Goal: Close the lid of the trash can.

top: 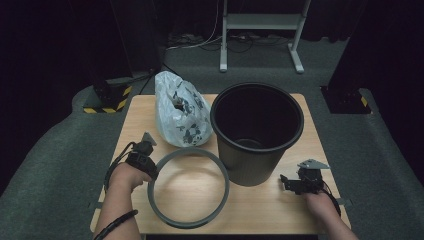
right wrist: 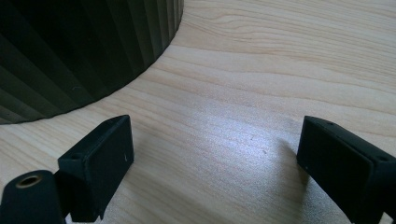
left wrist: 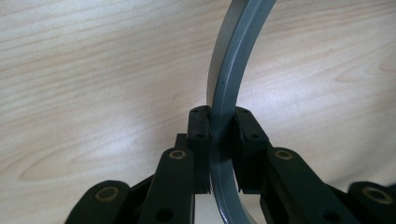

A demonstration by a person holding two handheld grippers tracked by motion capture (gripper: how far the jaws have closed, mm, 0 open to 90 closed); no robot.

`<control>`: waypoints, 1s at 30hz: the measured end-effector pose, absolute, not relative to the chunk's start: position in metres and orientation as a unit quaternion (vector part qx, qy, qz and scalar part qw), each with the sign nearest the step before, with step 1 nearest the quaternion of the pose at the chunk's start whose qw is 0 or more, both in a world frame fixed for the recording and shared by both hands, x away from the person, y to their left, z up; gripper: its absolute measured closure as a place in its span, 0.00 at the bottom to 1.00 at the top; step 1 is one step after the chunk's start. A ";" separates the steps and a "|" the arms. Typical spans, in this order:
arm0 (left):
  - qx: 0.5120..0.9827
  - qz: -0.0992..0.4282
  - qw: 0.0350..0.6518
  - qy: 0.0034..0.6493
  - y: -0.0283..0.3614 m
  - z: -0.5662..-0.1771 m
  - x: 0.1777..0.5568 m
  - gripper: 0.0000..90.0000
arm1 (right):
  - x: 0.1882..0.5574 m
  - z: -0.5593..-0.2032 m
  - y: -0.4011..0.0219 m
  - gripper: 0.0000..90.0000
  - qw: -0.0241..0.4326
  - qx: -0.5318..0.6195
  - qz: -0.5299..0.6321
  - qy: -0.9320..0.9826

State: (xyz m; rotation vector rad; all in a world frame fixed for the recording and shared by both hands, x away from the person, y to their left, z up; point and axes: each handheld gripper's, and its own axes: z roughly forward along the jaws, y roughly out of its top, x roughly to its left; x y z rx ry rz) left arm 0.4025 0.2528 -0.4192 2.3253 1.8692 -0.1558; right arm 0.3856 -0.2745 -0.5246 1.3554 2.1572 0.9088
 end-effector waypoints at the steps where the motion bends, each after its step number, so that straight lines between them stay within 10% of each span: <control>1: 0.778 -0.048 0.073 0.623 0.252 -0.415 0.402 0.87 | 0.385 -0.525 -0.274 0.12 0.216 0.491 0.328 0.778; 30: 0.775 -0.036 0.087 0.625 0.260 -0.339 0.405 0.87 | 0.385 -0.525 -0.274 0.12 0.216 0.491 0.328 0.777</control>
